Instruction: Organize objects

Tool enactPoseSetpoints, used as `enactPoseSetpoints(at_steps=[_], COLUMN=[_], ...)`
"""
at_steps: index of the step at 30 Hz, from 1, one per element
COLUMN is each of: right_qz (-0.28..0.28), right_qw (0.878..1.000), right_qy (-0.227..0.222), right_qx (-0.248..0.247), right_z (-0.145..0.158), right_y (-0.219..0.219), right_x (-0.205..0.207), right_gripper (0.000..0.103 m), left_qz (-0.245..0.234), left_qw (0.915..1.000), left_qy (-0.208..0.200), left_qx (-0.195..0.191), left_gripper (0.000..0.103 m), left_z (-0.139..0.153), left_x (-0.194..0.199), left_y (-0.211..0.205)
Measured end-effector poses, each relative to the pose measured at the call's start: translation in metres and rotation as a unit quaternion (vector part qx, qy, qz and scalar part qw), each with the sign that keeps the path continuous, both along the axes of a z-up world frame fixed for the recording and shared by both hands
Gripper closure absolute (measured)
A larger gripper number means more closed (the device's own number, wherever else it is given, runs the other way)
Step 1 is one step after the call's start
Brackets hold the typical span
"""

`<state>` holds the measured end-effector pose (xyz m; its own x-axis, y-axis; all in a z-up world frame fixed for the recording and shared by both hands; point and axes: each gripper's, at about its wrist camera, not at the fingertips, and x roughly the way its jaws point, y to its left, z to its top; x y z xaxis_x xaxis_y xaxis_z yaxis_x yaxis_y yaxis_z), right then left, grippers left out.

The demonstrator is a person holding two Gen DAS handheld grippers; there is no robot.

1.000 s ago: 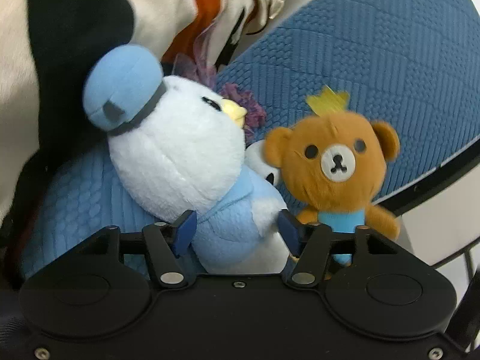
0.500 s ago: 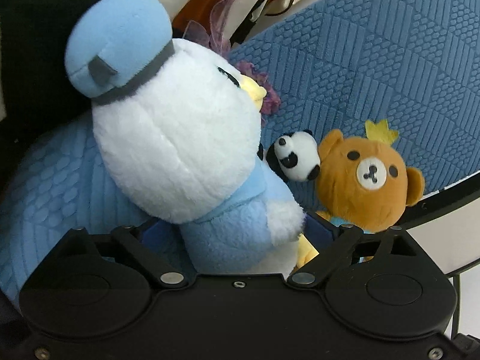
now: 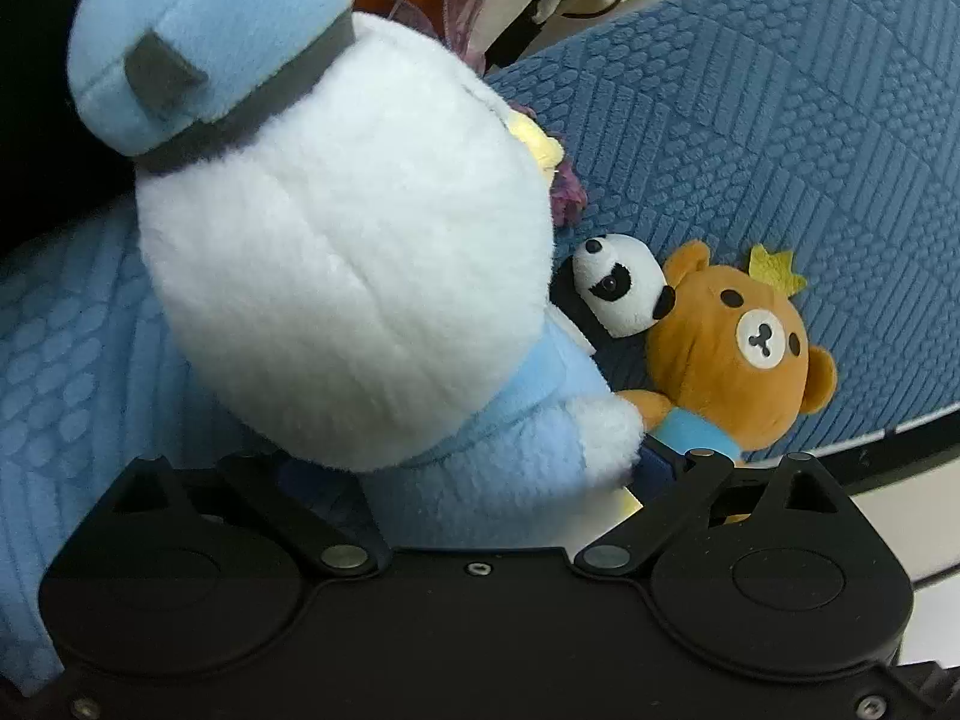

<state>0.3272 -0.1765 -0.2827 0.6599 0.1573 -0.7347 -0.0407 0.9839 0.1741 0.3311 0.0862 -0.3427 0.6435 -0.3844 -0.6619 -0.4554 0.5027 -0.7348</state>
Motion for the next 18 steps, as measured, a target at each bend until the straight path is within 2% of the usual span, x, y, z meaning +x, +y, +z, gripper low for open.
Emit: enactPoseSetpoints(at_steps=[3, 6, 9, 14, 16, 18], right_qz=[-0.001, -0.012, -0.028, -0.014, -0.007, -0.013], right_qw=[1.000, 1.000, 0.999, 0.999, 1.000, 0.999], right_qy=[-0.001, -0.015, -0.024, -0.022, -0.018, -0.022], right_qx=[0.005, -0.009, -0.025, -0.026, -0.021, -0.036], right_z=[-0.003, -0.006, -0.013, -0.025, -0.027, -0.024], right_y=[0.001, 0.001, 0.000, 0.002, 0.003, 0.005], right_x=[0.007, 0.017, 0.029, 0.049, 0.051, 0.048], right_gripper=[0.037, 0.028, 0.028, 0.029, 0.039, 0.047], left_qz=[0.005, 0.013, 0.015, 0.008, 0.000, -0.007], left_qw=[0.9999, 0.9999, 0.9998, 0.9999, 0.9999, 0.9997], left_qy=[-0.001, -0.007, -0.010, -0.011, -0.013, -0.014], left_qx=[-0.009, -0.008, -0.011, -0.001, 0.008, 0.019], left_gripper=[0.007, 0.006, 0.008, 0.015, 0.018, 0.021], left_z=[-0.003, -0.003, -0.005, -0.001, 0.001, 0.004], left_x=[0.001, -0.001, 0.000, -0.002, -0.002, -0.001], left_y=[0.002, 0.003, 0.002, 0.002, 0.001, -0.001])
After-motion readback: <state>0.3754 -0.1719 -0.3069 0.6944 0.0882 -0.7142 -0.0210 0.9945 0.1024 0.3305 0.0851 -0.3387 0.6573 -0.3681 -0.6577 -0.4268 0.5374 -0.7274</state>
